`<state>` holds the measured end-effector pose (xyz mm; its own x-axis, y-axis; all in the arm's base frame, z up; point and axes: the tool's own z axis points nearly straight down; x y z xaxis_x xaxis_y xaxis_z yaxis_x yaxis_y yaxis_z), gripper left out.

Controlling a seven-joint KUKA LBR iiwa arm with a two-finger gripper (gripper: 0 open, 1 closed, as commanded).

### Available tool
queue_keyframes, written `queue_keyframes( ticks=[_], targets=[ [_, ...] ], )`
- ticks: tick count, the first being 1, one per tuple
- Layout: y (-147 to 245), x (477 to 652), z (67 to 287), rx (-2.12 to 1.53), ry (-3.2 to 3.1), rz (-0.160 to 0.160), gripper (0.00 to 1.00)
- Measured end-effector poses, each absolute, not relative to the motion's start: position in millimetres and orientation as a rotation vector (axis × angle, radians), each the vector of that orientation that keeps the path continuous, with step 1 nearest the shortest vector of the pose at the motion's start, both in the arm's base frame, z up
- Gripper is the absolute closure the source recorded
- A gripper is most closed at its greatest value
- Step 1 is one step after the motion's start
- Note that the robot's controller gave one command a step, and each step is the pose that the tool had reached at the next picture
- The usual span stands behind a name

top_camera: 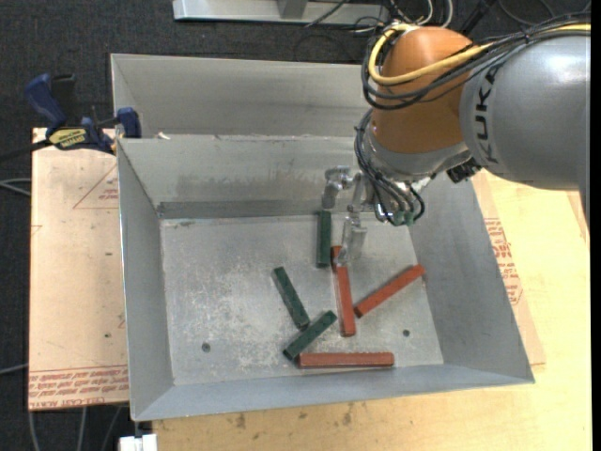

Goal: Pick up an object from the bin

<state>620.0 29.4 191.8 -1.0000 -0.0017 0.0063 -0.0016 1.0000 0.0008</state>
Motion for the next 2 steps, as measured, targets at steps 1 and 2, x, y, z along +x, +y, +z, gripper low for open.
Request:
queue_keyframes(
  ticks=[1,2],
  targets=[
    [-79,571.5,67,0.396,-3.111,-0.001,0.00],
    [-103,568.3,101,0.515,-3.104,0.002,0.00]
  ],
)
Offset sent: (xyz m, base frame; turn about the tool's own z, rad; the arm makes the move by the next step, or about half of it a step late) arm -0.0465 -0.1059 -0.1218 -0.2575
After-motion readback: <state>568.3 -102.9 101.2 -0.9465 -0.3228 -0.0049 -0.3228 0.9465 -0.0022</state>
